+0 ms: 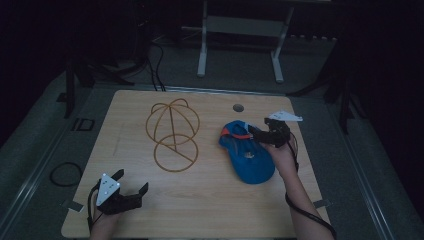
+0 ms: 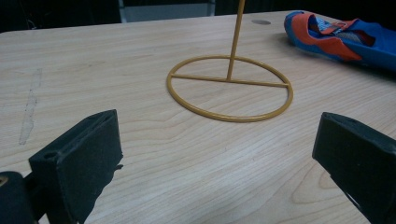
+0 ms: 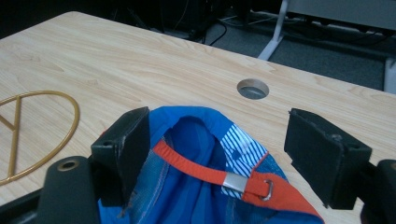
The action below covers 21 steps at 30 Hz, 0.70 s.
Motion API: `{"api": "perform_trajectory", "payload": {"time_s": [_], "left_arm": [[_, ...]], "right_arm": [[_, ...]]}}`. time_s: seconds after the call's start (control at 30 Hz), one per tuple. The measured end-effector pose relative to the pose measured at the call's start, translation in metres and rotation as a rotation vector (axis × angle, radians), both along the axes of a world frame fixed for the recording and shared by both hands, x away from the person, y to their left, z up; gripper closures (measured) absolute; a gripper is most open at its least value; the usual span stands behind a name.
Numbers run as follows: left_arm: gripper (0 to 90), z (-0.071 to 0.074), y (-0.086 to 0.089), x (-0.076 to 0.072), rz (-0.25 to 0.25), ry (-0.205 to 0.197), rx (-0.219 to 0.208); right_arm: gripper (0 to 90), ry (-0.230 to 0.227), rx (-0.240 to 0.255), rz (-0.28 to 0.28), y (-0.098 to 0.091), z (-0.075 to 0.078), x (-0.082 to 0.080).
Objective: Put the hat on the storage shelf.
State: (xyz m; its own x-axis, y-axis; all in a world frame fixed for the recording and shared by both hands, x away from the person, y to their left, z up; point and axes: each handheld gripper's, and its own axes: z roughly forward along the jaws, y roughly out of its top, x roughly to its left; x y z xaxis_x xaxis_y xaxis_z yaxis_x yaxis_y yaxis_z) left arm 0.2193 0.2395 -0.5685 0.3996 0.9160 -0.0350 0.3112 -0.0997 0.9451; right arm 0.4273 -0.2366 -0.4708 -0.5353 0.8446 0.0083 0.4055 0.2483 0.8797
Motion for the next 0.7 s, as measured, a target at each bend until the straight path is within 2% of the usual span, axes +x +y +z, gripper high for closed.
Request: {"api": "perform_trajectory", "payload": {"time_s": [0.07, 0.4, 0.53, 0.63, 0.7], "left_arm": [[1.8, 0.000, 0.000, 0.000, -0.001, 0.000, 0.000], [1.8, 0.000, 0.000, 0.000, -0.007, 0.000, 0.000], [1.8, 0.000, 0.000, 0.000, -0.008, -0.001, 0.000], [1.8, 0.000, 0.000, 0.000, -0.007, -0.001, -0.002], [1.8, 0.000, 0.000, 0.000, -0.007, 0.002, -0.002]], "right_arm": [[23.5, 0.004, -0.007, 0.002, 0.002, -0.002, 0.005], [26.1, 0.082, -0.011, 0.027, 0.009, -0.016, 0.028], [26.7, 0.098, -0.060, -0.001, 0.012, -0.025, 0.040], [27.5, 0.114, -0.058, -0.012, 0.012, -0.031, 0.047], [27.4, 0.132, -0.075, -0.012, 0.013, -0.035, 0.052]]}}
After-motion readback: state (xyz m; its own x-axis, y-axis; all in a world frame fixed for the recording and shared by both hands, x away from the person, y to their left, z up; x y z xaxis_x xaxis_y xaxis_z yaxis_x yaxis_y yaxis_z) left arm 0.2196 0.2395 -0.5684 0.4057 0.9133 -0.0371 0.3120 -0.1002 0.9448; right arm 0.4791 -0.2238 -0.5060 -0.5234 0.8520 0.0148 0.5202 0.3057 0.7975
